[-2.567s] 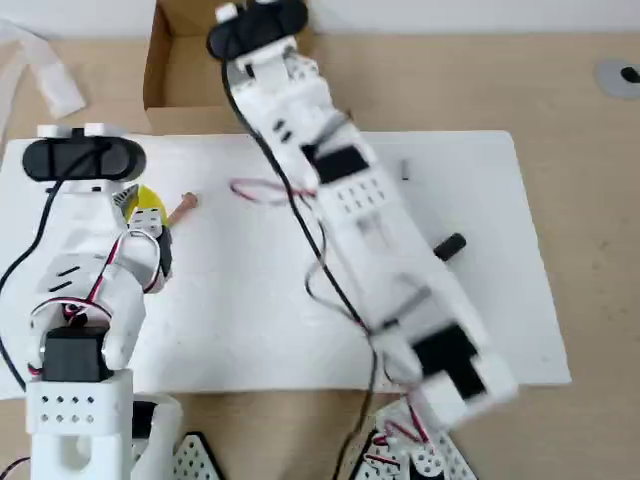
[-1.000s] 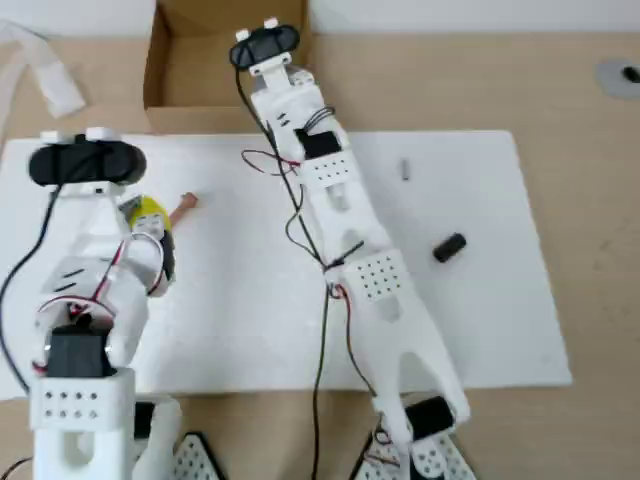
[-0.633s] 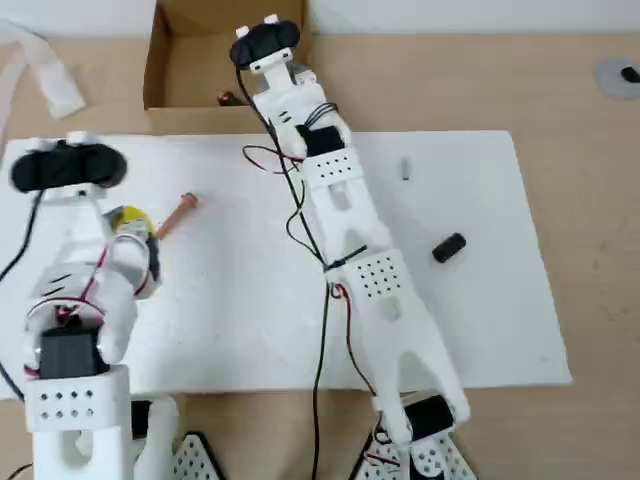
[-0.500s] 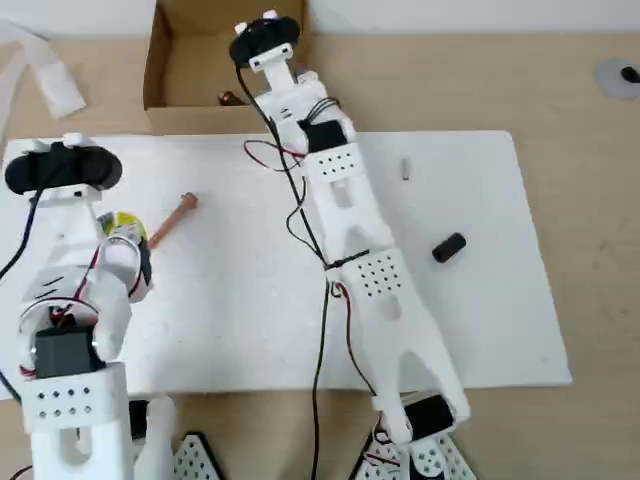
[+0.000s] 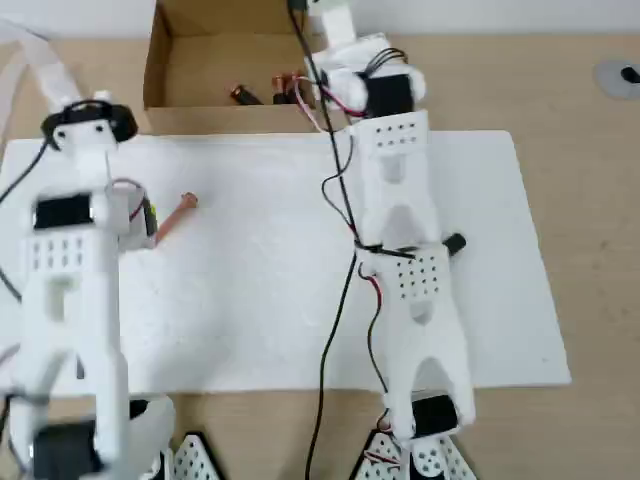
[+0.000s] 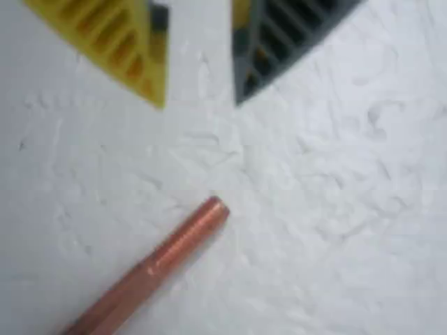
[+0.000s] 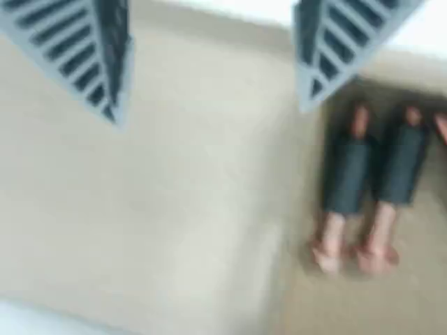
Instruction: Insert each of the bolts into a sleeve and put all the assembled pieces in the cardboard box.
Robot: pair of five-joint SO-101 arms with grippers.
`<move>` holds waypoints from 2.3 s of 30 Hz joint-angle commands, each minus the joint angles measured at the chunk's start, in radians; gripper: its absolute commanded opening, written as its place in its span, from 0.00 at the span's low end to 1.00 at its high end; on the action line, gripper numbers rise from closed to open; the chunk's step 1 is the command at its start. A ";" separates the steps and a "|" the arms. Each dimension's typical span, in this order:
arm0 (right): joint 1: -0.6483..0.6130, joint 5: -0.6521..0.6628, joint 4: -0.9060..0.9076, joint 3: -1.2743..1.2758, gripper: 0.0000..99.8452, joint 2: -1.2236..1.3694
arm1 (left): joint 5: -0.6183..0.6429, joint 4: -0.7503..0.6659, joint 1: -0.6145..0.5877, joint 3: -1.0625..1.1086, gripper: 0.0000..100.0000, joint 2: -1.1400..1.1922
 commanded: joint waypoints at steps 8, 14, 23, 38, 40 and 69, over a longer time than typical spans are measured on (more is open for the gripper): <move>0.062 -0.005 0.255 -0.051 0.20 -0.177 | -0.245 0.204 0.023 -0.290 0.07 0.315; 0.067 -0.008 0.256 -0.051 0.20 -0.174 | -0.430 0.206 0.037 -0.278 0.07 0.329; 0.067 -0.008 0.252 -0.042 0.20 -0.171 | -0.543 0.023 0.068 -0.230 0.07 0.331; 0.070 -0.008 0.252 -0.050 0.20 -0.147 | -0.661 -0.227 0.107 -0.029 0.07 0.331; 0.070 -0.008 0.252 -0.050 0.20 -0.133 | -0.661 -0.229 0.124 -0.029 0.07 0.331; 0.070 -0.008 0.256 -0.050 0.20 -0.113 | -0.669 -0.756 0.133 0.192 0.07 0.331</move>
